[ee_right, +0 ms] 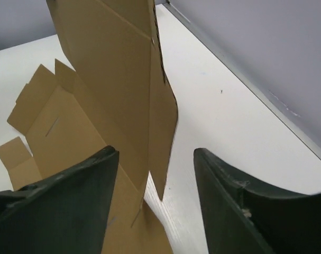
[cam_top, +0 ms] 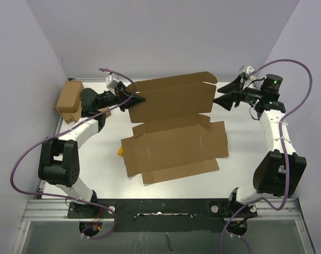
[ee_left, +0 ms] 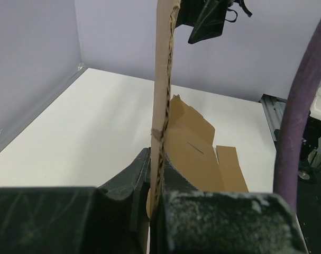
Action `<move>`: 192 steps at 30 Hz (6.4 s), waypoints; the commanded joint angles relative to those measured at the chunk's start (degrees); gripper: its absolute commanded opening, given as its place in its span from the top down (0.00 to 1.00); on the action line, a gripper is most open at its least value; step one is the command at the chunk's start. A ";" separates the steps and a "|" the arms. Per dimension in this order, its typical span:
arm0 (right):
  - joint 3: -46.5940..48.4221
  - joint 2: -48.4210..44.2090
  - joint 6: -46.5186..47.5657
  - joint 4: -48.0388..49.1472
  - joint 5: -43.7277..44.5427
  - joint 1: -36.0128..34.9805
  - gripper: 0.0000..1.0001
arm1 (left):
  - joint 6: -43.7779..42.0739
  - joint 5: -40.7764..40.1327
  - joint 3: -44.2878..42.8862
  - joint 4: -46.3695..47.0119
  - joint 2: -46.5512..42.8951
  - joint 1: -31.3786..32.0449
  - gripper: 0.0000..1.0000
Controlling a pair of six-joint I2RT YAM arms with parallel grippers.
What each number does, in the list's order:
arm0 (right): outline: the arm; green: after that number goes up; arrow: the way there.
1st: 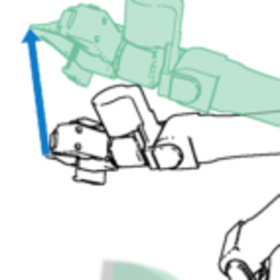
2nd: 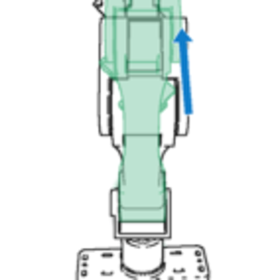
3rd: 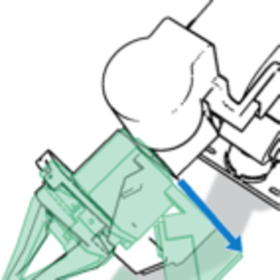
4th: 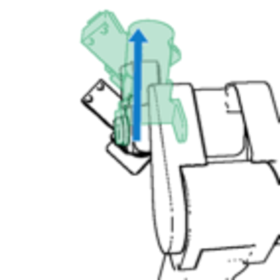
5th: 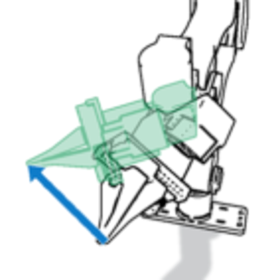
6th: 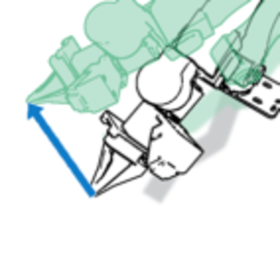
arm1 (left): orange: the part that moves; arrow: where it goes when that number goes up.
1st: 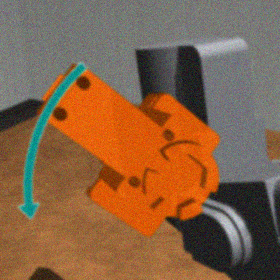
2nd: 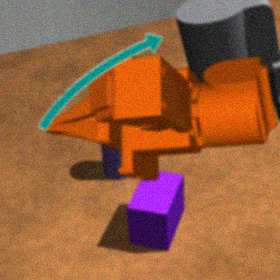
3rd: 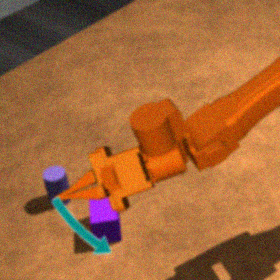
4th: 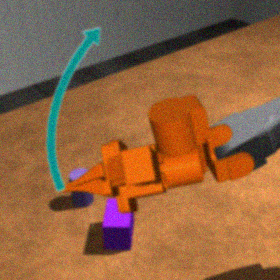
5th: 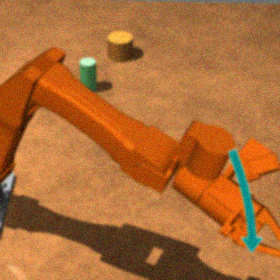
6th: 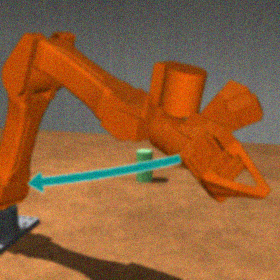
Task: Fold the paper box
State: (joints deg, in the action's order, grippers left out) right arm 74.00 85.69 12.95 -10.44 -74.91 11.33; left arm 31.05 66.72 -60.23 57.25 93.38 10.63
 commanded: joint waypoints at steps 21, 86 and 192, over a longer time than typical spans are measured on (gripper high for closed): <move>-16.40 6.90 -13.32 30.80 3.88 1.66 0.83 | 11.31 -1.39 1.37 25.90 1.14 -2.78 1.00; -21.96 10.42 -18.59 33.30 8.04 -2.03 0.61 | 9.56 -7.09 4.23 18.55 0.52 -0.65 1.00; -27.02 11.16 -66.70 96.06 -15.24 5.22 0.31 | 19.26 -8.05 4.00 26.78 -7.22 -3.35 1.00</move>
State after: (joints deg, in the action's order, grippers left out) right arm 44.18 95.46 -49.69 82.83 -86.94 13.02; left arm 53.71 63.05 -57.58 82.43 87.59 8.05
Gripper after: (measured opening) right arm 0.678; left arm 0.015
